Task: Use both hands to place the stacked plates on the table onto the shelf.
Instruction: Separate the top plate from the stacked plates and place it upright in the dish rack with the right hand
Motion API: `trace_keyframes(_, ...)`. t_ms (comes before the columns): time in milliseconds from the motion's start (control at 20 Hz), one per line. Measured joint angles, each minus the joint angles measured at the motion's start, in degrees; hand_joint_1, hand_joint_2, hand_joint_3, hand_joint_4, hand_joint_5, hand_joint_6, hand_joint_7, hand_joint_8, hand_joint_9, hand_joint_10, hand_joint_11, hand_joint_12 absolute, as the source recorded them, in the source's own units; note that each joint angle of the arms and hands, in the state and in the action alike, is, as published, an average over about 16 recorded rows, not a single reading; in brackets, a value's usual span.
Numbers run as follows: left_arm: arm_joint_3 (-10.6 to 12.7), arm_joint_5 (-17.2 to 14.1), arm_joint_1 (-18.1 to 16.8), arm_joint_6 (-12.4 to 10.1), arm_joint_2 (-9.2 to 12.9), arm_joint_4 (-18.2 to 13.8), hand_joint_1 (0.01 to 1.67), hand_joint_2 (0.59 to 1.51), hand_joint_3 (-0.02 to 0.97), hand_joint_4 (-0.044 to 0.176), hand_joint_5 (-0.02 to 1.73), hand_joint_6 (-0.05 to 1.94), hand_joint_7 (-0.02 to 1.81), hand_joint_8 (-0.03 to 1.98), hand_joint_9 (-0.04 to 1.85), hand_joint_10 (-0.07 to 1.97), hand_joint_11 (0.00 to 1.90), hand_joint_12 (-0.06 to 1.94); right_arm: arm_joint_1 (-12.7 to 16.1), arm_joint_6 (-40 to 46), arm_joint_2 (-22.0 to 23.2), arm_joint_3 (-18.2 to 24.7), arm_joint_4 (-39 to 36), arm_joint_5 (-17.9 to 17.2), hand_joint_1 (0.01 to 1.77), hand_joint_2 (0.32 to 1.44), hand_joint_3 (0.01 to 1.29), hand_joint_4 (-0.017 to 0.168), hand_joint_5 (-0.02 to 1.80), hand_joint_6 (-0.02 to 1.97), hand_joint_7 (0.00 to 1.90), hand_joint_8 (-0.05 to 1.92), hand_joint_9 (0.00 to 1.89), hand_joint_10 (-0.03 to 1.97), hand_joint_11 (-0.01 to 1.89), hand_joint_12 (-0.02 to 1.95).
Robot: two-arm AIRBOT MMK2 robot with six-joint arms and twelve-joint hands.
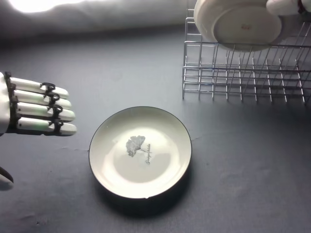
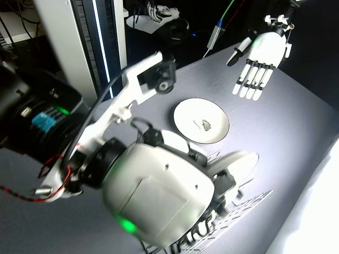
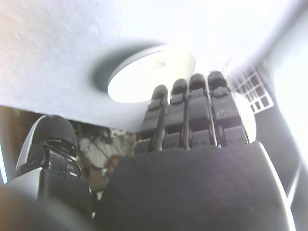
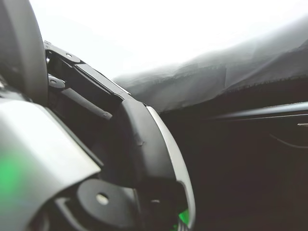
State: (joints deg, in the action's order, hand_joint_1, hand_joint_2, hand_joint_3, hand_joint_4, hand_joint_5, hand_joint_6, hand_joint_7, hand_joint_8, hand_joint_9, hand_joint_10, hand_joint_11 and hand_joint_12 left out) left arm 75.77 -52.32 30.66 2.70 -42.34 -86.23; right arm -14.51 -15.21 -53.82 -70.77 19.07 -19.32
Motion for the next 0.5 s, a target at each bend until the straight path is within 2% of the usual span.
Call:
trace_keyframes(400,1.74,-6.85,0.36,0.02,-3.91,-0.79,0.02,1.183,0.009,0.002,0.02,0.02,0.02,0.01,0.02,0.0,0.01,0.01,-5.21,0.06,0.0,-0.91,-0.36,-3.27,1.38,0.99,0.01,-0.009,1.01,0.74,1.12,0.72,0.97,1.04,0.78,1.11)
trace_keyframes(500,2.42,-8.42,0.52,0.02,-5.16,-1.23,0.02,1.183,0.009,0.002,0.02,0.02,0.02,0.01,0.02,0.0,0.01,0.01,-6.15,0.06,0.0,-1.0,-0.54,-3.86,1.38,1.0,0.01,-0.009,1.0,0.76,1.12,0.73,0.97,0.99,0.78,1.12)
